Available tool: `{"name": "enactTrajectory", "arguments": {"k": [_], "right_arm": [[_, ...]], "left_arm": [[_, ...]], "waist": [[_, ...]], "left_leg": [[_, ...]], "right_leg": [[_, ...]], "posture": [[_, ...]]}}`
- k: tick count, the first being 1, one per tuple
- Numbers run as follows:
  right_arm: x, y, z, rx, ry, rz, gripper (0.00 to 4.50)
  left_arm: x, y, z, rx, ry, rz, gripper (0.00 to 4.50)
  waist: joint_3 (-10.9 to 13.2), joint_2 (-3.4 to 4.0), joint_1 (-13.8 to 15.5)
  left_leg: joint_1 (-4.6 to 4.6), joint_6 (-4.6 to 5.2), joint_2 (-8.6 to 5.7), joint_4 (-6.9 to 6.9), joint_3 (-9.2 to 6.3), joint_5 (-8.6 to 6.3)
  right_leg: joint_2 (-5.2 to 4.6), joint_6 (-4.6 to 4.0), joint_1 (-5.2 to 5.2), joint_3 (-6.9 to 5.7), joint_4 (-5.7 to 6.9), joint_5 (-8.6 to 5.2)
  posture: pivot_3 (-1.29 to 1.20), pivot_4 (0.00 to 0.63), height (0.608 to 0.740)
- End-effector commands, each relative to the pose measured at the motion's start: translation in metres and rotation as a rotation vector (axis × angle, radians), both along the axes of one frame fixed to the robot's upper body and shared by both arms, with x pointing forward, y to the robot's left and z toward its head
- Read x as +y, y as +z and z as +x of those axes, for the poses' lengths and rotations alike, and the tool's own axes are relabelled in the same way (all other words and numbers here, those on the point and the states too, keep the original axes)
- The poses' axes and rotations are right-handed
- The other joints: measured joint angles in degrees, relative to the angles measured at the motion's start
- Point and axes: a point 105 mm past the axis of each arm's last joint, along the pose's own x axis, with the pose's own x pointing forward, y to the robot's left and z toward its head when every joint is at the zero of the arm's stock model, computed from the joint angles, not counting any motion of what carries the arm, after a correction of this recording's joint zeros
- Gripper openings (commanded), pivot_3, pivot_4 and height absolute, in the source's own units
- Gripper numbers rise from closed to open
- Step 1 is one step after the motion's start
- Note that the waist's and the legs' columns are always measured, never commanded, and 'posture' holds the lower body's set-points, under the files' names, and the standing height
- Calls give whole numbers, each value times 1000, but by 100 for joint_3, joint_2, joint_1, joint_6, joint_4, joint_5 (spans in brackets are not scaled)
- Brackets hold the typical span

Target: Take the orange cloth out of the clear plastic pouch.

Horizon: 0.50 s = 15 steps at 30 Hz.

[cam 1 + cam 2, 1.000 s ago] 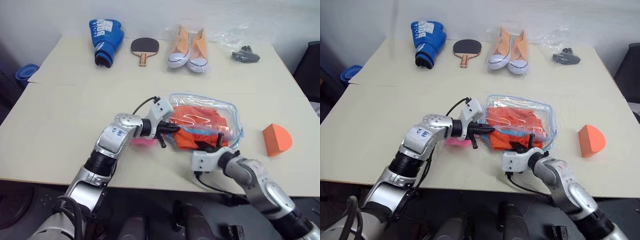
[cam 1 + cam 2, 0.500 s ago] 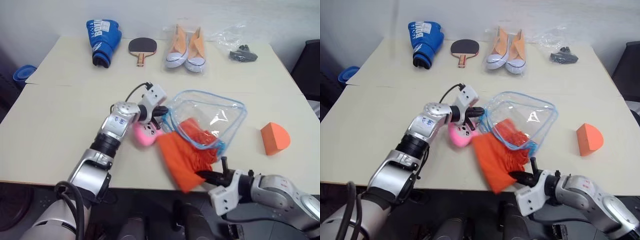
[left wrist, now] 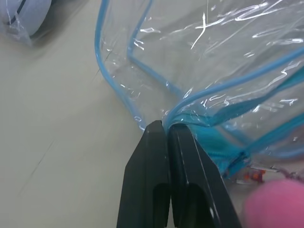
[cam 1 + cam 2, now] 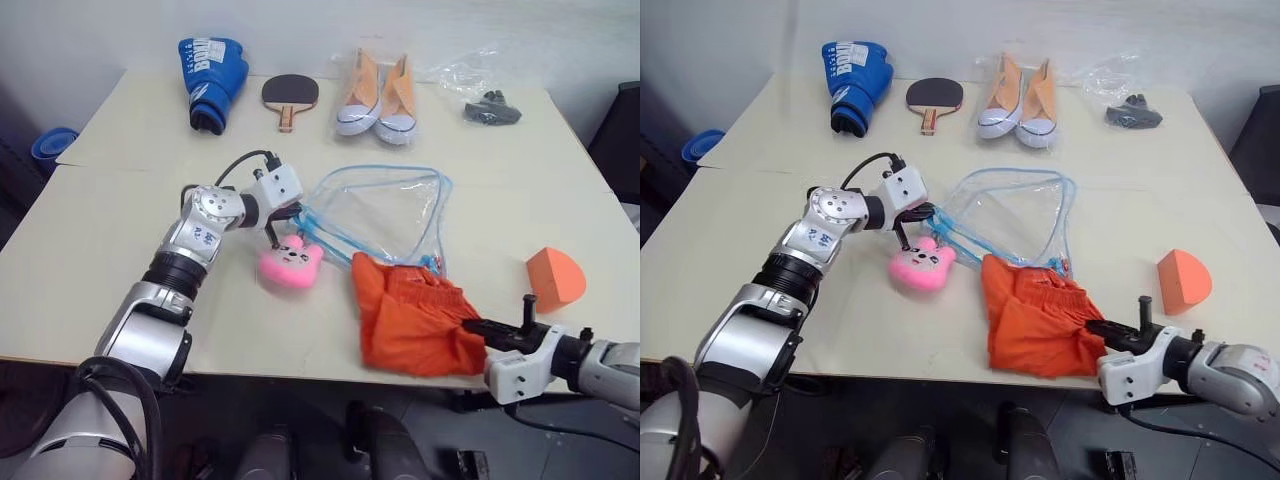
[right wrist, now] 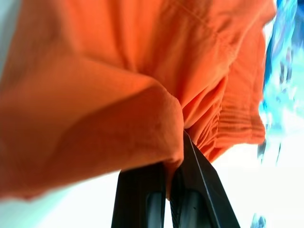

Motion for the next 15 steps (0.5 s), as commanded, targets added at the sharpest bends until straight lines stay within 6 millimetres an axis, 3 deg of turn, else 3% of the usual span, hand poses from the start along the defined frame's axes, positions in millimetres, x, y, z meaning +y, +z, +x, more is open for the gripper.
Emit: {"name": "enactTrajectory", "arguments": {"k": [1, 6, 8, 15], "right_arm": [[-60, -9, -1, 40, -244, -51, 51], [-66, -7, -8, 40, -285, -15, 51], [-69, -3, -4, 37, -391, 103, 51], [-18, 9, 10, 69, -418, 403, 51]], "left_arm": [[58, 19, 12, -75, 215, 0, 0], [58, 20, 12, -77, 214, -25, 0], [42, 18, 2, -26, 106, -63, 0], [3, 3, -46, 81, -235, -26, 0]], "waist": [[1, -2, -11], [1, -2, 15], [2, -4, 13], [3, 1, -49]], "left_leg": [[1, 0, 1, -4, 1, 0], [53, 3, 5, -29, 0, -1], [71, 8, 5, -29, -16, -5], [79, 2, 16, -26, -5, -9]], "right_leg": [[-1, 0, 0, 1, -2, 0], [-5, 1, 60, -5, -27, -1], [-13, 2, 80, -9, -35, -1], [-16, 1, 77, 1, -26, -2]], "posture": [[0, 150, 740], [0, 150, 740], [0, 150, 740], [0, 150, 740]]}}
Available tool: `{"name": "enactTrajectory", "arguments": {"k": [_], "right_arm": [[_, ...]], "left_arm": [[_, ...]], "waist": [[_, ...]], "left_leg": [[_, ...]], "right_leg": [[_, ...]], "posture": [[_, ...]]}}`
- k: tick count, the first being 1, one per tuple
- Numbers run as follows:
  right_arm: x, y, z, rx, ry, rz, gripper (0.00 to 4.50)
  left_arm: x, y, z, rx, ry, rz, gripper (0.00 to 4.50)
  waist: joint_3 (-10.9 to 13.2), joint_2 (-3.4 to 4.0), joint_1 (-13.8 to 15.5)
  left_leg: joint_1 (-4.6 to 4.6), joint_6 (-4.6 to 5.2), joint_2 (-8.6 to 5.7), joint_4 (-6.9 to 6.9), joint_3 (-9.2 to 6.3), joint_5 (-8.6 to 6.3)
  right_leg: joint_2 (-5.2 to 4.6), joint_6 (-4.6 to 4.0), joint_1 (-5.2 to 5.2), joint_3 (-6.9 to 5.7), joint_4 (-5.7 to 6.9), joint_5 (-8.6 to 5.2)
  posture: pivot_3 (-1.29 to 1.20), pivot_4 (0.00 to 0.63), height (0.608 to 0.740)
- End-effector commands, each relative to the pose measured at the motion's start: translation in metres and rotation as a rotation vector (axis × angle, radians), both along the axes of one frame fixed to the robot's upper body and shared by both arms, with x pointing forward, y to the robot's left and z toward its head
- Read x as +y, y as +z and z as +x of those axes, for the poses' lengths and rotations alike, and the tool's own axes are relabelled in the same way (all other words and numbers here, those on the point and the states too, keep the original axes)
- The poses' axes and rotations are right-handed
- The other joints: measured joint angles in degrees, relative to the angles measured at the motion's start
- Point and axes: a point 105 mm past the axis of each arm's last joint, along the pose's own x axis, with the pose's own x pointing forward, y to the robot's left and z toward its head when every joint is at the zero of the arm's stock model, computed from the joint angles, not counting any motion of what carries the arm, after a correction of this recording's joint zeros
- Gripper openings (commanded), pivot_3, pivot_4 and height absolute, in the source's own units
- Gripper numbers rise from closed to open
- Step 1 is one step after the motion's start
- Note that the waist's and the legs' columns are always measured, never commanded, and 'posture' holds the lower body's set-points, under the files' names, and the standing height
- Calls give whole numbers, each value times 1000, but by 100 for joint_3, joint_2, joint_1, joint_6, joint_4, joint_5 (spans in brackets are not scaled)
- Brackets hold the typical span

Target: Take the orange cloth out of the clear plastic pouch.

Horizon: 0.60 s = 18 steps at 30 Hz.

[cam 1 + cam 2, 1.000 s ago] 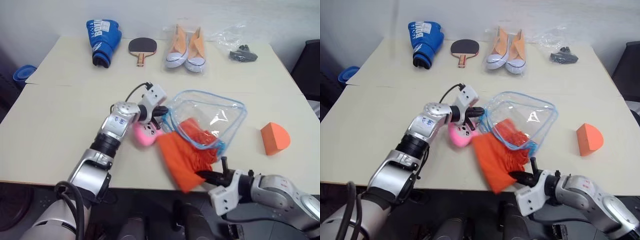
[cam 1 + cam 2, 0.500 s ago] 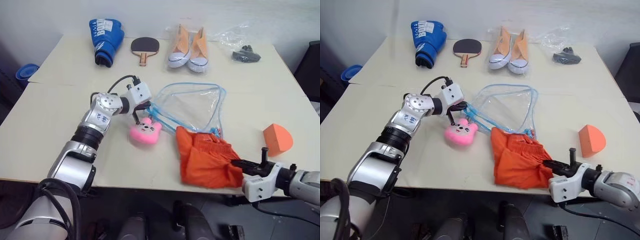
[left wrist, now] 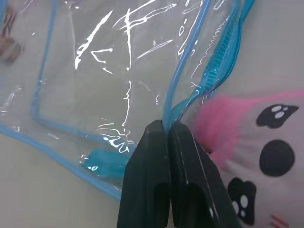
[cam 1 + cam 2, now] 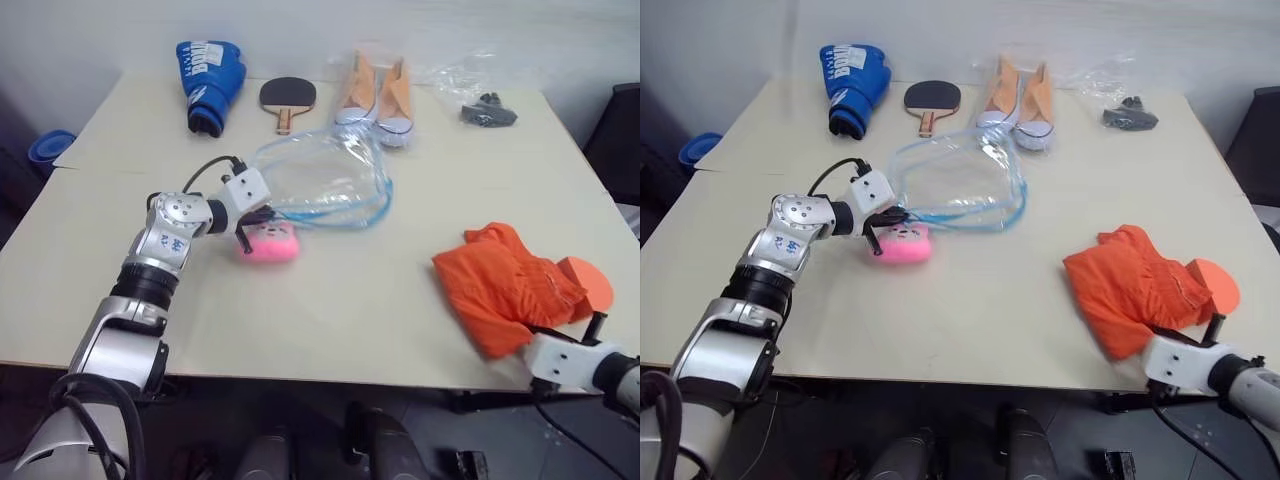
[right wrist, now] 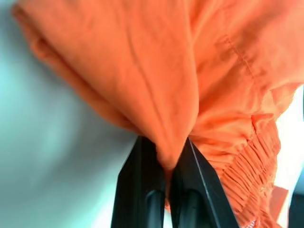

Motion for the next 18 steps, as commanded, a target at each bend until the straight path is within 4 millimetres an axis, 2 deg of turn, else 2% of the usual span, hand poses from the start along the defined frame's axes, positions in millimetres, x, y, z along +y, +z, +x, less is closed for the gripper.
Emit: {"name": "enactTrajectory", "arguments": {"k": [1, 5, 10, 11, 14, 18], "right_arm": [[18, 10, 9, -26, -13, 68, 51], [1, 10, 25, -60, -144, 22, 51], [-5, 0, 28, -34, -150, -84, 51], [-6, -2, 28, -27, -159, -85, 276], [-3, -2, 28, -29, -155, -39, 1051], [4, 10, 26, -34, -137, 12, 2481]], "left_arm": [[-15, 6, -21, -9, -157, 46, 0], [-4, 0, -22, -25, -154, 168, 0], [15, -3, -11, -44, -58, 230, 0], [16, -4, -11, -38, -52, 225, 0], [12, -3, -16, 7, -72, 165, 634], [0, 10, -27, 33, -142, 62, 1895]], "waist": [[0, 0, -2], [0, 1, 14], [0, 2, 38], [0, 2, 38], [0, 1, 31], [0, 1, 29]], "left_leg": [[2, -5, 2, 3, 0, -2], [5, -6, 0, 8, 3, -1], [1, -5, -1, 4, -3, -2], [1, -4, -2, 4, -3, -2], [1, -1, -4, 4, -1, -3], [1, -1, 0, 4, -3, -3]], "right_leg": [[1, -3, 1, 0, 7, -2], [0, -8, 0, 2, 17, -5], [1, -10, -1, -3, 14, -6], [1, -10, -1, -4, 13, -6], [1, -9, -1, -3, 14, -6], [2, -9, -1, -3, 14, -6]], "posture": [[0, 150, 740], [0, 150, 740], [0, 150, 740], [0, 150, 740], [0, 150, 740], [0, 150, 740]]}}
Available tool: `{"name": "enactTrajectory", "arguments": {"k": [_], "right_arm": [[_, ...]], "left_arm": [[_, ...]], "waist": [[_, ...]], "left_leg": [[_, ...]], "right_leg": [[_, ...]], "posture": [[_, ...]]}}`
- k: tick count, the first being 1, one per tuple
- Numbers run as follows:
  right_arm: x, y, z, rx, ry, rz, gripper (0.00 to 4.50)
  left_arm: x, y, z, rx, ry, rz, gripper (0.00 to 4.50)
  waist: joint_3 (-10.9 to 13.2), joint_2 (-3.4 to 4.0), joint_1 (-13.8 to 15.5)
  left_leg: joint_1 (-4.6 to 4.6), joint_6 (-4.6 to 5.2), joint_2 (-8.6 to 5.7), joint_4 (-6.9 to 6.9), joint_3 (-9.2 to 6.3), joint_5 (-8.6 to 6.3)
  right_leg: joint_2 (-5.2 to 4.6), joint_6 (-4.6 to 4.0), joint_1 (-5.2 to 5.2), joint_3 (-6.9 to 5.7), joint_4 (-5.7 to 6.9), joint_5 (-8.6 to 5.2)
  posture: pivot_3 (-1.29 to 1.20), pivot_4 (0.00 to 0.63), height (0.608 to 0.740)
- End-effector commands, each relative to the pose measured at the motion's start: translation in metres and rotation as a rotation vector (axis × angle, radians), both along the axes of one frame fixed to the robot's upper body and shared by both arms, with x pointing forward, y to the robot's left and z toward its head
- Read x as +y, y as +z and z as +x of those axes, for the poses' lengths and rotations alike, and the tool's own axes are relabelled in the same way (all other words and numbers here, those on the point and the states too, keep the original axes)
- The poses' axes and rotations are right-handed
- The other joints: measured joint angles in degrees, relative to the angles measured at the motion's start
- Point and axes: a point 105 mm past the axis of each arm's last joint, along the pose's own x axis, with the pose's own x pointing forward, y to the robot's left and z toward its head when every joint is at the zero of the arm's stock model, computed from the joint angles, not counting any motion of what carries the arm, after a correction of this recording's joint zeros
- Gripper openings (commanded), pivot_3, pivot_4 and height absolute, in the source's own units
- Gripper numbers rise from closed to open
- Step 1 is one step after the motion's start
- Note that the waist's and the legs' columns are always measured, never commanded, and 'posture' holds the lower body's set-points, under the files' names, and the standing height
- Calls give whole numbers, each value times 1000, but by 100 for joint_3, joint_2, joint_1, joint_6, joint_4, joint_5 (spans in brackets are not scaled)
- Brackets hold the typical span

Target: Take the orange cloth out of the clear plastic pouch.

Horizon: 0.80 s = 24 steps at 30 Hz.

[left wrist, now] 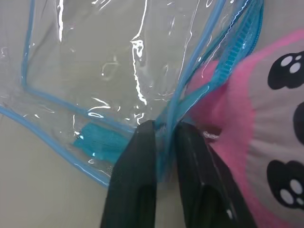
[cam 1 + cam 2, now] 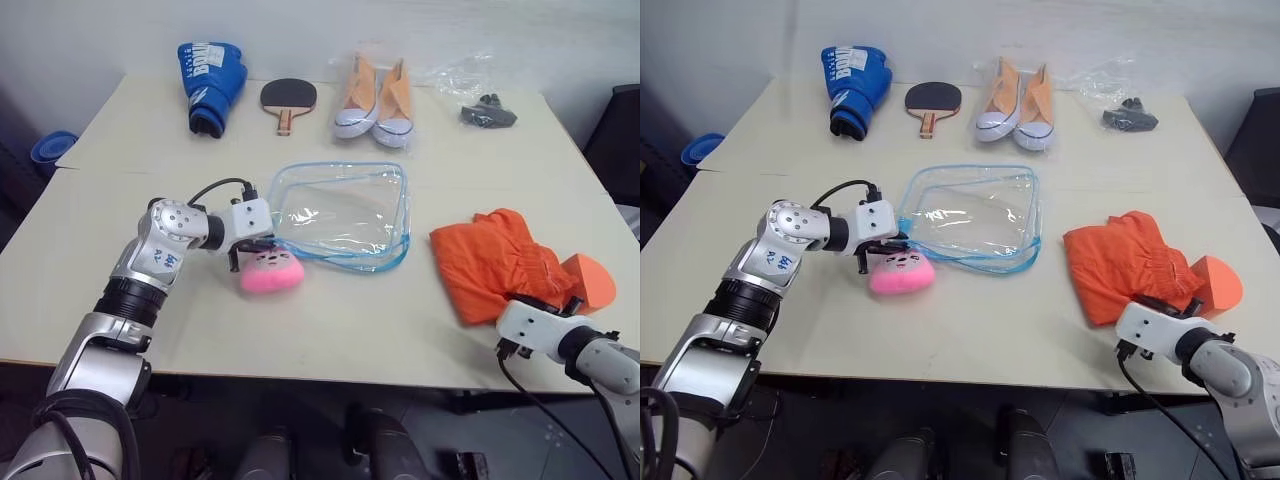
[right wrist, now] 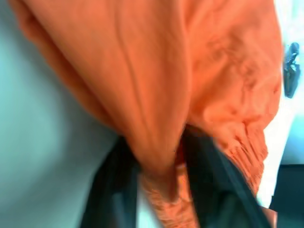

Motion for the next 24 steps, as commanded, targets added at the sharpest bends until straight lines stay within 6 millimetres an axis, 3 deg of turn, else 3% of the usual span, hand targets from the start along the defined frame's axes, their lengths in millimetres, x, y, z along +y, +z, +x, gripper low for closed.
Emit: {"name": "enactTrajectory", "arguments": {"k": [1, 5, 6, 10, 13, 17, 20, 24], "right_arm": [[6, 16, -4, -13, 11, 70, 2815], [7, 45, -13, -2, -47, 308, 4207], [5, 53, -17, 15, -65, 381, 4467], [3, 70, -52, 201, -95, 677, 4467], [-11, 76, -73, 276, -162, 753, 4467], [-37, 92, -99, 287, -271, 873, 4467], [-49, 96, -111, 281, -310, 927, 4467], [-60, 96, -111, 248, -359, 957, 4467]], "left_arm": [[-12, 25, -10, -7, -76, -117, 2184], [-5, 46, -23, 45, -114, -257, 3438], [0, 52, -28, 67, -127, -292, 3448], [30, 73, -51, 174, -135, -429, 3448], [49, 78, -71, 185, -168, -417, 3448], [93, 83, -85, 244, -49, -440, 3448], [114, 82, -98, 293, -9, -446, 3448], [122, 79, -101, 288, 13, -416, 3448]], "waist": [[0, 0, 6], [1, 2, 4], [2, 4, 2], [4, 7, -10], [6, 10, -1], [6, 10, 21], [5, 9, 12], [5, 9, 8]], "left_leg": [[-1, 0, 0, 0, -2, 0], [-1, 0, 0, 1, -3, 0], [-1, 0, 1, 1, -3, 0], [0, -1, 9, 1, -10, -1], [0, 0, 10, -3, -13, -4], [2, 12, 6, 1, -14, -13], [1, 12, 8, -3, -19, -20], [2, 11, 9, -6, -14, -24]], "right_leg": [[0, 0, 0, -1, -1, 0], [-1, 0, 0, 0, -1, 0], [-1, 0, 0, -1, 1, 0], [3, -4, 0, -5, 2, -2], [2, -8, 0, -6, -1, -5], [-6, -8, 2, -3, -4, -5], [-4, -8, 1, -4, -10, -6], [-6, -7, 1, -2, -13, -8]], "posture": [[0, 150, 740], [0, 150, 740], [0, 150, 740], [0, 150, 740], [0, 150, 740], [0, 150, 740], [0, 150, 740], [0, 150, 740]]}}
